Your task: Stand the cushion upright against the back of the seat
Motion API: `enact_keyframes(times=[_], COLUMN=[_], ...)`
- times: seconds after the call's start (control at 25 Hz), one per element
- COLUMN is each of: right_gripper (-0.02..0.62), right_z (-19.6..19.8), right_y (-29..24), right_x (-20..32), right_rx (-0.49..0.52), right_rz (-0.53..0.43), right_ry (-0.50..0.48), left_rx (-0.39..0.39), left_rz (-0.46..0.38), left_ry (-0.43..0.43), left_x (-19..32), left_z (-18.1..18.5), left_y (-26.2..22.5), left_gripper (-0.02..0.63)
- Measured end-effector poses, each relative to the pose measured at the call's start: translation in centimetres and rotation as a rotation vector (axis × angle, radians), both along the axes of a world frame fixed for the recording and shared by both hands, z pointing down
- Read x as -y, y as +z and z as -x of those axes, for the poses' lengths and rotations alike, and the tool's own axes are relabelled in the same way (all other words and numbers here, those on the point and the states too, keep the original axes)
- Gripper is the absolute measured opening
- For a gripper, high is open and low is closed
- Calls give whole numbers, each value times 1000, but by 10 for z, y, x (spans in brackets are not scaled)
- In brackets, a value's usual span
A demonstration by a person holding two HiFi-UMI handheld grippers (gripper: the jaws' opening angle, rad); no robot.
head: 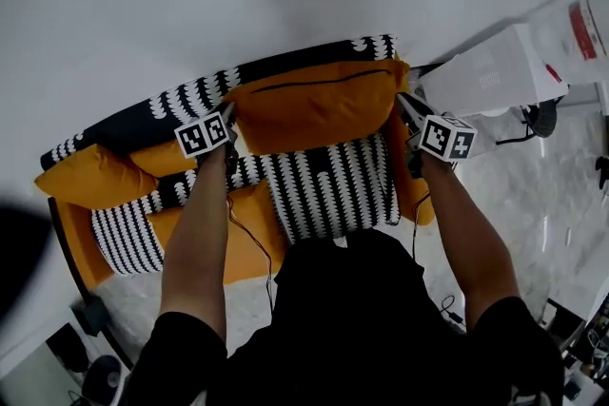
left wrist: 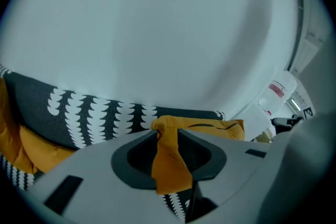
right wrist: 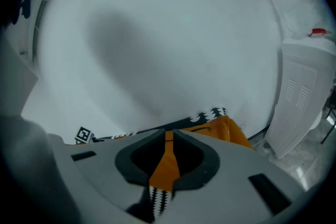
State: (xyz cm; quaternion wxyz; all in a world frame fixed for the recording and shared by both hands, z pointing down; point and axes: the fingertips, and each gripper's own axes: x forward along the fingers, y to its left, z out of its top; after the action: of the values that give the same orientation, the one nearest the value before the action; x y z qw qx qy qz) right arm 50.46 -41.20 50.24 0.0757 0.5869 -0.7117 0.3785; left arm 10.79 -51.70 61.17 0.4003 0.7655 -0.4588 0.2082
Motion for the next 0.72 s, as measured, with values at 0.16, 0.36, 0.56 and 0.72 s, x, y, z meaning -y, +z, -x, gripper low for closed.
enact_keyframes(times=[0.16, 0.36, 0.56, 0.72], right_gripper=[52, 38, 35, 35], right_z=[54, 93, 118, 153], right_y=[-20, -46, -60, -59], right_x=[-49, -96, -139, -188], right_rx=[78, 67, 64, 31], right_rz=[-32, -88, -76, -49], right_ry=[-70, -178, -287, -459], left_rx=[27, 27, 4, -44], left_rz=[-81, -188, -207, -233], left_ry=[131, 344, 473, 525], left_x=[-41, -104, -177, -234], left_z=[-12, -53, -98, -128], left_y=[-19, -53, -93, -127], left_gripper=[115, 34, 17, 17])
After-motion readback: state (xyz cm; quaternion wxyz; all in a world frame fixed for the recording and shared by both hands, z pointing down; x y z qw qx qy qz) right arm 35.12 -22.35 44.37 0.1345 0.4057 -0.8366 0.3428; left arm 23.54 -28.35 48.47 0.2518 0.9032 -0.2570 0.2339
